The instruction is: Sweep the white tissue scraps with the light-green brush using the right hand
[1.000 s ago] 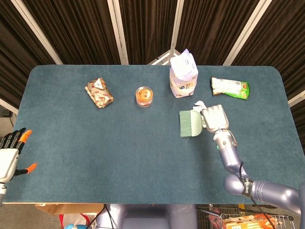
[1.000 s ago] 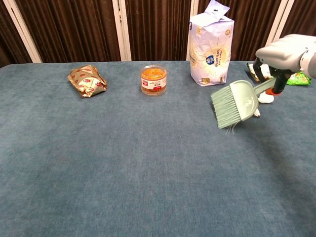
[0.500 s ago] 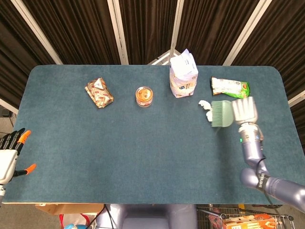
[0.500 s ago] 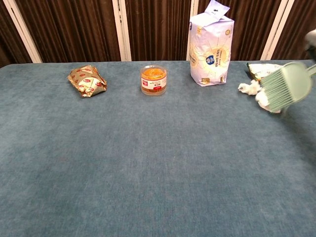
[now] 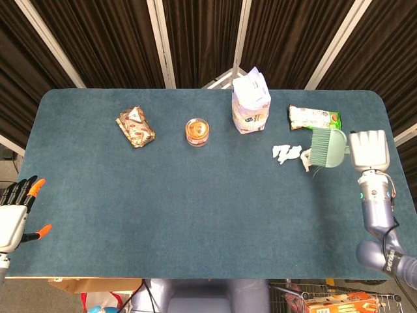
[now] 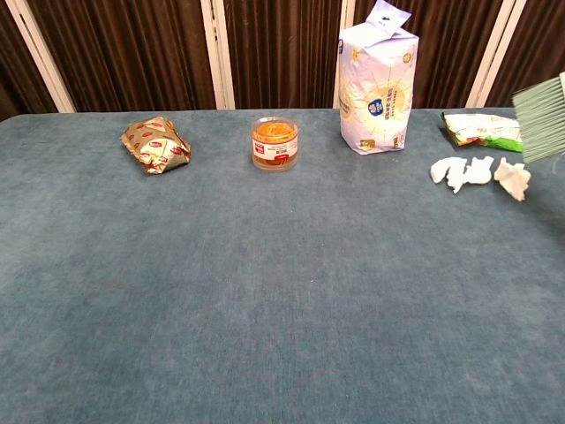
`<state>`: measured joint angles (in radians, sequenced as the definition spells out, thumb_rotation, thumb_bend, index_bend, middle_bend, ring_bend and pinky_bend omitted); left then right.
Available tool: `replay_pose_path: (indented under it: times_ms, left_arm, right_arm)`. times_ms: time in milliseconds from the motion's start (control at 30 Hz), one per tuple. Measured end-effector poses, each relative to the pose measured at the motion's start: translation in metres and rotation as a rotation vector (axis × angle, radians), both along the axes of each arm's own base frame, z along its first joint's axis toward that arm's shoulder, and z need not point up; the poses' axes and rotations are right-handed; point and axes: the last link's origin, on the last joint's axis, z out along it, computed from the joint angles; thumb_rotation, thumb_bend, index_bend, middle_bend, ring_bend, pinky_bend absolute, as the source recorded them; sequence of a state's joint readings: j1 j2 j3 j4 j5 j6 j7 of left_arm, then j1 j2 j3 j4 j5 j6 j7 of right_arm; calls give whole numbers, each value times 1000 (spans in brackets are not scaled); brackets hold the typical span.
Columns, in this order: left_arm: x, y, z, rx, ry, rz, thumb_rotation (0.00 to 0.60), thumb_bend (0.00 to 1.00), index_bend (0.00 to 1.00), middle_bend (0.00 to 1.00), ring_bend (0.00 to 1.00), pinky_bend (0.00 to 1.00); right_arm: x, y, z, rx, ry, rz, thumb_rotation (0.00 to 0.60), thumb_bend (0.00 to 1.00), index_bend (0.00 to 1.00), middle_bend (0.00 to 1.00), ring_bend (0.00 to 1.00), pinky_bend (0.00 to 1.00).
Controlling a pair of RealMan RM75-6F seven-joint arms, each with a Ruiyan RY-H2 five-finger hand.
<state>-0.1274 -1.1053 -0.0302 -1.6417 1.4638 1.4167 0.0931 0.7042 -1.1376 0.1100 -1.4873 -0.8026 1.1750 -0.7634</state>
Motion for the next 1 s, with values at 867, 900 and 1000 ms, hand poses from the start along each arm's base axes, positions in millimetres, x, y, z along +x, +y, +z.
replay_pose_path:
  times_ms: [867, 900, 1000]
  left_arm:
    - [1, -1, -3, -1, 12, -4, 600, 0, 0, 0, 0, 20]
    - [0, -1, -3, -1, 11, -3, 600, 0, 0, 0, 0, 20]
    - [0, -1, -3, -2, 11, -4, 600, 0, 0, 0, 0, 20]
  right_arm:
    - [89, 91, -113, 406, -452, 195, 600, 570, 811, 979, 1000, 947]
    - [92, 93, -121, 420, -470, 191, 600, 569, 811, 979, 1000, 947]
    - [101, 95, -139, 444, -498, 184, 600, 569, 811, 979, 1000, 947]
